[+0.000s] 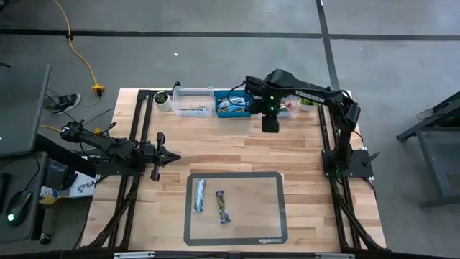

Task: Pick and place Granola Bars by type
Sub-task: Put the blue granola bar into the left transparent bin

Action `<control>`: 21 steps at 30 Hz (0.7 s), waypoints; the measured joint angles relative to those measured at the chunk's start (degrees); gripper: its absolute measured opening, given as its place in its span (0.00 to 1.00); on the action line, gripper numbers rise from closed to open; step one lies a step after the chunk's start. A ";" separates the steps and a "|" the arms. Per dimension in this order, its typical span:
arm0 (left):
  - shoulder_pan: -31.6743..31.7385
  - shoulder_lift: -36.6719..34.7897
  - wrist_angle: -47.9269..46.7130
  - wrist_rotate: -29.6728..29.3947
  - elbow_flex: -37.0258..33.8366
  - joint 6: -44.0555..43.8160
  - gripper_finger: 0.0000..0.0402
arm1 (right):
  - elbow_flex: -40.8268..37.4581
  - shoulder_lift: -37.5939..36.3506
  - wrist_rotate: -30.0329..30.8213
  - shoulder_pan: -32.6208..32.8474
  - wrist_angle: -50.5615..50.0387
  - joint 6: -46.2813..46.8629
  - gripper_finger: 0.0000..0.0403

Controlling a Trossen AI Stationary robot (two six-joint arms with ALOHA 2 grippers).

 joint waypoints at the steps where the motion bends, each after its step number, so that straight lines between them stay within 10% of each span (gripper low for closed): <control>1: -0.01 0.01 0.00 0.00 0.00 0.00 0.00 | 0.00 -0.69 -1.45 0.83 -0.09 0.95 0.19; 8: -0.02 -0.01 0.00 0.00 0.01 0.00 0.00 | 0.00 -6.58 -4.88 6.28 0.61 7.21 0.02; 21: -0.01 0.00 0.00 0.00 0.00 0.00 0.00 | -0.02 -18.36 -0.88 17.76 14.64 21.63 0.00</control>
